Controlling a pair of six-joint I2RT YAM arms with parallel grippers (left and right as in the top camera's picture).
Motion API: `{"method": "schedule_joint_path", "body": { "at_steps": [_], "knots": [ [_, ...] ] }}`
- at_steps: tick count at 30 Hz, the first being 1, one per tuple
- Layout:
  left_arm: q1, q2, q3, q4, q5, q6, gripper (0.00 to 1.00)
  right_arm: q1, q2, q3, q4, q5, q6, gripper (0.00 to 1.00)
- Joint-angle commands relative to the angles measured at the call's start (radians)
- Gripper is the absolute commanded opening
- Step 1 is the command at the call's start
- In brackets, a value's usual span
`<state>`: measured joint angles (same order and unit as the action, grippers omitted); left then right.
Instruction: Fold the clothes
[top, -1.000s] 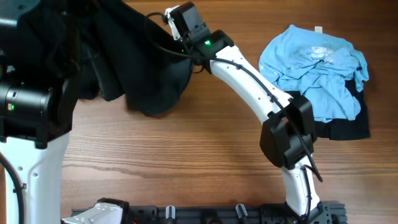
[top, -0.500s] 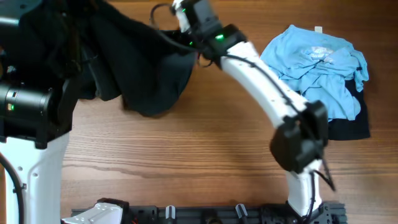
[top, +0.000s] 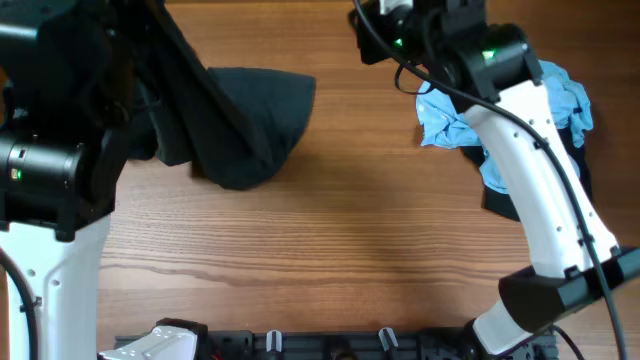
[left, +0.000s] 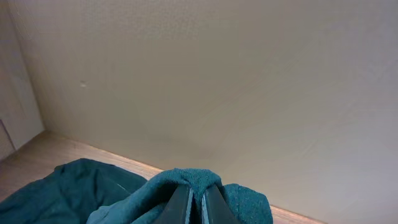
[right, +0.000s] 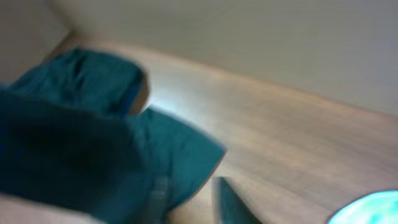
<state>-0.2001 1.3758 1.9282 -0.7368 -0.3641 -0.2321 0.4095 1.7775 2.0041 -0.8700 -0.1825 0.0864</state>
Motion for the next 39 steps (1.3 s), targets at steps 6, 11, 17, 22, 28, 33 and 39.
{"method": "schedule_joint_path", "body": {
  "at_steps": [6, 11, 17, 22, 28, 33, 39],
  "knots": [
    [0.002, -0.026, 0.01, 0.072, 0.011, 0.012, 0.04, 0.068, 0.139, -0.003, -0.132, -0.177, -0.005, 0.57],
    [0.002, -0.023, 0.01, 0.09, 0.0, 0.012, 0.04, 0.146, 0.225, -0.004, -0.159, -0.174, 0.01, 0.57],
    [0.002, -0.012, 0.01, 0.09, -0.023, 0.012, 0.04, 0.264, 0.261, -0.004, -0.127, -0.023, 0.083, 0.53],
    [0.002, -0.011, 0.01, 0.089, -0.023, 0.012, 0.04, 0.388, 0.261, -0.018, -0.033, 0.104, 0.109, 0.55],
    [0.002, -0.011, 0.01, 0.066, -0.023, 0.012, 0.04, 0.429, 0.261, -0.08, 0.109, 0.139, 0.137, 0.61],
    [0.002, -0.011, 0.01, 0.058, -0.023, 0.012, 0.04, 0.426, 0.261, -0.181, 0.219, 0.285, 0.179, 0.55],
    [0.002, -0.011, 0.01, 0.044, -0.023, 0.012, 0.04, 0.363, 0.261, -0.253, 0.301, 0.321, 0.175, 0.48]
  ]
}}
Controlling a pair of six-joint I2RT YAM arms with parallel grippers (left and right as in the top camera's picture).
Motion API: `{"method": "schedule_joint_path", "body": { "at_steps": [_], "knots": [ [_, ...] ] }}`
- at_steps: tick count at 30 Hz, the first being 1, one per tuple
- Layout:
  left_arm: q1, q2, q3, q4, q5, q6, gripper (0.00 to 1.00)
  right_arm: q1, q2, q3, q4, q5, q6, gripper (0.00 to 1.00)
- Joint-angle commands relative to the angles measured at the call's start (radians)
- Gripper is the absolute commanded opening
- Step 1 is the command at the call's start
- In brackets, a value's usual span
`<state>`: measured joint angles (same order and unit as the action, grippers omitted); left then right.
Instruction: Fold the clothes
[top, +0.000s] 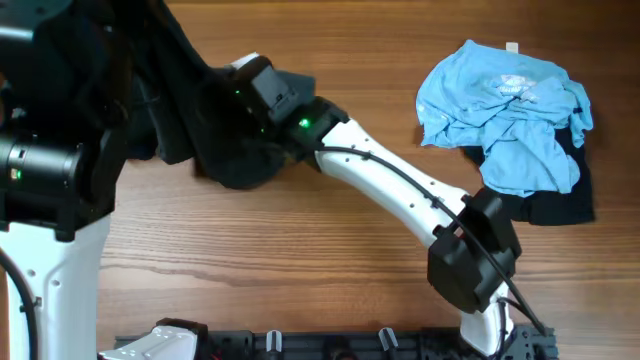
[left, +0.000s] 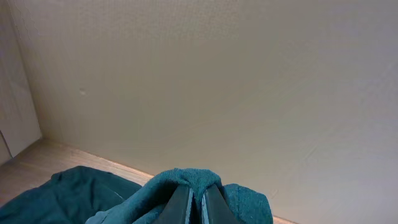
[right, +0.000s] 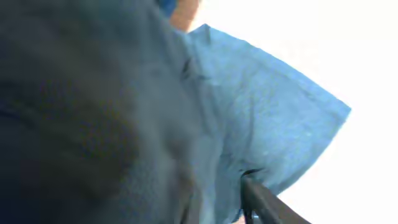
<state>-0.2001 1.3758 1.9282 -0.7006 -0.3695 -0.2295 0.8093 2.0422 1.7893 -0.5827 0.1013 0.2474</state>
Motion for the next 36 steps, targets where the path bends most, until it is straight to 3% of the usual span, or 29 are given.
{"method": "schedule_joint_path", "body": {
  "at_steps": [1, 7, 26, 27, 30, 36],
  "knots": [
    [0.002, -0.011, 0.01, 0.008, -0.018, 0.01, 0.04, -0.045, -0.003, -0.05, 0.019, 0.036, 0.014, 0.48],
    [0.002, -0.011, 0.01, 0.008, -0.017, 0.009, 0.04, -0.074, -0.003, -0.109, 0.067, 0.031, 0.002, 0.39],
    [0.002, -0.011, 0.01, -0.013, -0.018, 0.01, 0.04, -0.074, 0.069, -0.109, 0.179, -0.201, -0.092, 0.36],
    [0.002, -0.011, 0.01, -0.013, -0.018, 0.01, 0.04, -0.075, 0.069, -0.109, 0.182, -0.207, -0.094, 0.33],
    [0.002, -0.011, 0.01, -0.013, -0.018, 0.009, 0.04, -0.075, 0.069, -0.109, 0.189, -0.253, -0.117, 0.04],
    [0.002, -0.013, 0.01, -0.014, -0.018, 0.01, 0.04, -0.113, 0.045, -0.107, 0.145, -0.253, -0.106, 0.04]
  ]
}}
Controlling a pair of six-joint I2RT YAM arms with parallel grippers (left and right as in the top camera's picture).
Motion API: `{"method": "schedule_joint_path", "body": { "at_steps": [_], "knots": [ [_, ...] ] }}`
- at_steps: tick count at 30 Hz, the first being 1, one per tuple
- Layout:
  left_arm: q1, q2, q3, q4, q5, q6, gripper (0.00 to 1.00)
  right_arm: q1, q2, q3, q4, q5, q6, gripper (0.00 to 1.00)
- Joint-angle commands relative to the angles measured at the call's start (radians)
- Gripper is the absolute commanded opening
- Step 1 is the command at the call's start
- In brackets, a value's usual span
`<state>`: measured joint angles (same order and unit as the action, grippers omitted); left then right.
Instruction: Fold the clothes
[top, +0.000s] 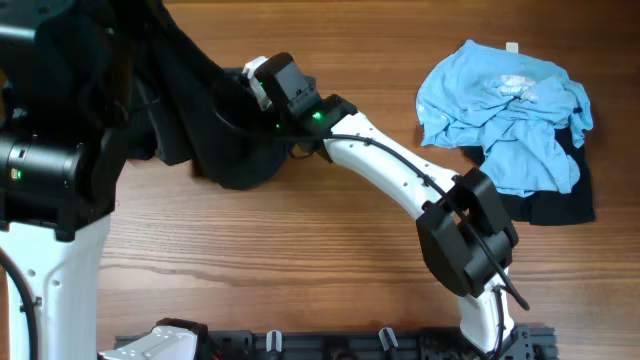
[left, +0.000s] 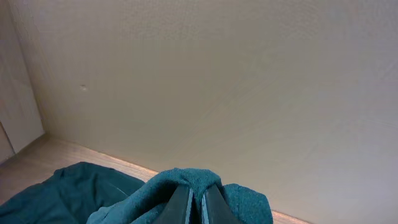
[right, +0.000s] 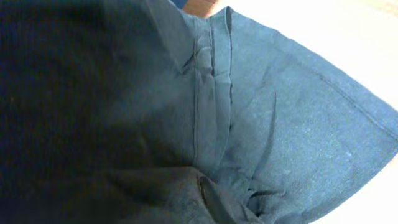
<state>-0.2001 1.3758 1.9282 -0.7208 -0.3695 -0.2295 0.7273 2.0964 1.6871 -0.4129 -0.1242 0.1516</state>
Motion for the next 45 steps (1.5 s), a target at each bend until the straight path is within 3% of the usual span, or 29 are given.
{"method": "schedule_joint_path", "body": {
  "at_steps": [1, 12, 16, 19, 20, 21, 22, 23, 30, 37, 40, 45],
  "knots": [
    [0.002, -0.013, 0.01, 0.006, -0.018, 0.01, 0.04, -0.044, -0.023, -0.005, -0.04, -0.029, -0.009, 0.04],
    [-0.008, -0.013, 0.01, -0.073, 0.021, 0.009, 0.04, -0.292, -0.379, 0.002, -0.298, -0.08, -0.058, 0.04],
    [-0.008, -0.013, 0.01, -0.092, 0.023, 0.009, 0.04, -0.315, -0.438, 0.003, -0.362, -0.109, -0.086, 0.04],
    [-0.008, -0.013, 0.01, -0.092, 0.072, 0.009, 0.04, -0.315, -0.429, 0.003, -0.402, -0.262, -0.092, 0.04],
    [-0.008, -0.013, 0.01, -0.092, 0.074, 0.009, 0.04, -0.315, -0.423, 0.003, -0.407, -0.314, -0.092, 0.15],
    [-0.008, -0.013, 0.01, -0.092, 0.074, 0.009, 0.04, -0.315, -0.417, 0.003, -0.419, -0.379, -0.091, 0.45],
    [-0.007, -0.013, 0.01, -0.092, 0.074, 0.009, 0.04, -0.315, -0.403, 0.003, -0.439, -0.449, -0.063, 0.64],
    [-0.007, -0.013, 0.01, -0.092, 0.074, 0.009, 0.04, -0.315, -0.395, 0.002, -0.452, -0.48, -0.04, 0.68],
    [-0.007, -0.013, 0.01, -0.092, 0.083, 0.005, 0.04, -0.307, -0.274, -0.066, -0.468, -0.626, 0.112, 0.71],
    [-0.007, -0.012, 0.01, -0.092, 0.089, 0.005, 0.04, -0.253, -0.137, -0.167, -0.269, -0.776, 0.318, 0.69],
    [-0.007, -0.012, 0.01, -0.092, 0.089, 0.005, 0.04, -0.216, -0.107, -0.169, -0.176, -0.775, 0.374, 0.91],
    [-0.008, -0.012, 0.01, -0.095, 0.089, 0.005, 0.04, -0.182, -0.045, -0.169, -0.104, -0.752, 0.401, 0.97]
  ]
}}
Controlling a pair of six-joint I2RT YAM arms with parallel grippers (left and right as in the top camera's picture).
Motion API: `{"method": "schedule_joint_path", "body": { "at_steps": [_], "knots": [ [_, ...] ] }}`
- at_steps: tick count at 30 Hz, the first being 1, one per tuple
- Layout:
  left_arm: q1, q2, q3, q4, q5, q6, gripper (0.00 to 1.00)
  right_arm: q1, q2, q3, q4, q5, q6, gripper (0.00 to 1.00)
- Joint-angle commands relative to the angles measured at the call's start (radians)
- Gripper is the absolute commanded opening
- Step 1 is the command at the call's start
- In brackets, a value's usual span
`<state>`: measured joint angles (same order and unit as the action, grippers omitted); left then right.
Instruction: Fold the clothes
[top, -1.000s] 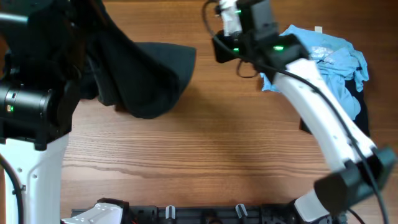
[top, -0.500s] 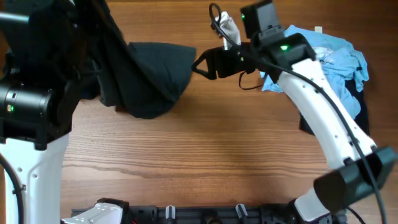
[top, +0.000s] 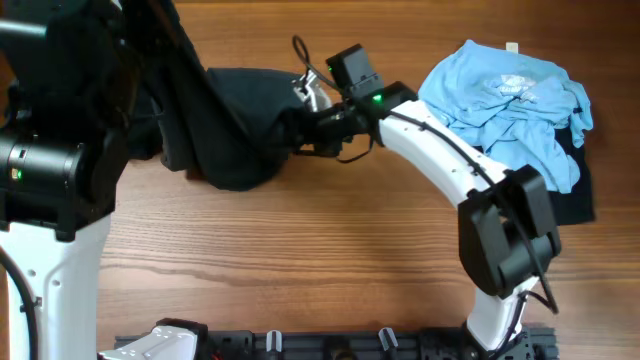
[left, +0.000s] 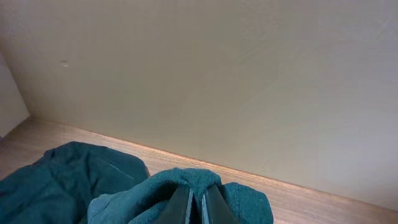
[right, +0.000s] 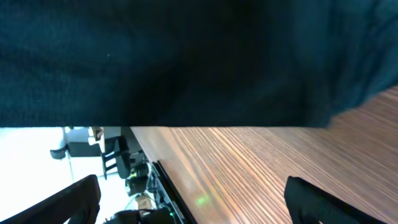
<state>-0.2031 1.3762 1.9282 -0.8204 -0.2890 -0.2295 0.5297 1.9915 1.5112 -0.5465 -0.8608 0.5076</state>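
A dark teal garment (top: 245, 125) hangs from the upper left and drapes onto the wooden table (top: 330, 250). My left gripper (left: 196, 200) is shut on a raised fold of it (left: 186, 180). My right gripper (top: 305, 125) sits at the garment's right edge. In the right wrist view this gripper (right: 194, 200) is open, its fingertips (right: 78, 198) wide apart over bare wood, and the dark cloth (right: 186, 62) fills the upper half. A crumpled light blue garment (top: 500, 95) lies at the back right.
A flat black garment (top: 560, 195) lies under and in front of the light blue pile, at the right edge. The bulky left arm (top: 50, 150) covers the left side. A rack with clips (top: 330, 345) runs along the front edge.
My right wrist has moved right, from over the middle of the dark garment to its right edge. Its camera now shows table under the cloth, with the fingers wide apart. The left grip is unchanged.
At first my right arm was at the back right, by the light blue pile. Then it was stretched across to the dark garment, pressed close into its folds at two moments. Now it stands open at that garment's right edge. My left gripper held the raised fold throughout.
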Motion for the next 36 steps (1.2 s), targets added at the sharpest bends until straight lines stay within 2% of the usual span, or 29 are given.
{"method": "schedule_joint_path", "body": {
  "at_steps": [1, 6, 12, 19, 20, 22, 23, 24, 25, 27, 29, 33, 36],
  "knots": [
    [-0.004, -0.013, 0.01, 0.003, 0.009, 0.005, 0.04, 0.018, 0.076, 0.007, 0.051, -0.015, 0.046, 0.98],
    [-0.004, -0.013, 0.01, -0.004, 0.009, 0.005, 0.04, 0.021, 0.158, 0.007, 0.185, -0.011, 0.094, 0.98],
    [-0.004, -0.013, 0.01, -0.004, 0.009, 0.005, 0.04, 0.035, 0.167, 0.007, 0.299, 0.012, 0.104, 0.98],
    [-0.004, -0.013, 0.01, -0.005, 0.009, 0.005, 0.04, 0.085, 0.179, 0.007, 0.317, 0.056, 0.121, 0.98],
    [-0.004, -0.013, 0.01, -0.005, 0.009, 0.005, 0.04, 0.091, 0.182, 0.007, 0.325, 0.056, 0.121, 0.94],
    [-0.004, -0.013, 0.01, -0.005, 0.009, 0.005, 0.04, 0.093, 0.184, 0.007, 0.334, 0.057, 0.123, 0.82],
    [-0.004, -0.013, 0.01, -0.005, 0.009, 0.005, 0.04, 0.093, 0.185, 0.007, 0.337, 0.057, 0.123, 0.72],
    [-0.004, -0.013, 0.01, -0.005, 0.009, 0.005, 0.04, 0.093, 0.185, 0.007, 0.338, 0.061, 0.124, 0.68],
    [-0.004, -0.013, 0.01, -0.005, 0.009, 0.005, 0.04, 0.093, 0.185, 0.007, 0.338, 0.063, 0.124, 0.59],
    [-0.004, -0.013, 0.01, -0.007, 0.009, 0.005, 0.04, 0.093, 0.185, 0.007, 0.337, 0.074, 0.124, 0.36],
    [-0.004, -0.013, 0.01, -0.009, 0.009, 0.005, 0.04, 0.093, 0.185, 0.007, 0.337, 0.076, 0.124, 0.24],
    [-0.004, -0.013, 0.01, -0.012, 0.008, 0.005, 0.04, 0.093, 0.185, 0.007, 0.337, 0.087, 0.121, 0.04],
    [-0.004, -0.013, 0.01, -0.012, 0.008, 0.005, 0.04, 0.093, 0.185, 0.007, 0.33, 0.103, 0.113, 0.04]
  ]
}}
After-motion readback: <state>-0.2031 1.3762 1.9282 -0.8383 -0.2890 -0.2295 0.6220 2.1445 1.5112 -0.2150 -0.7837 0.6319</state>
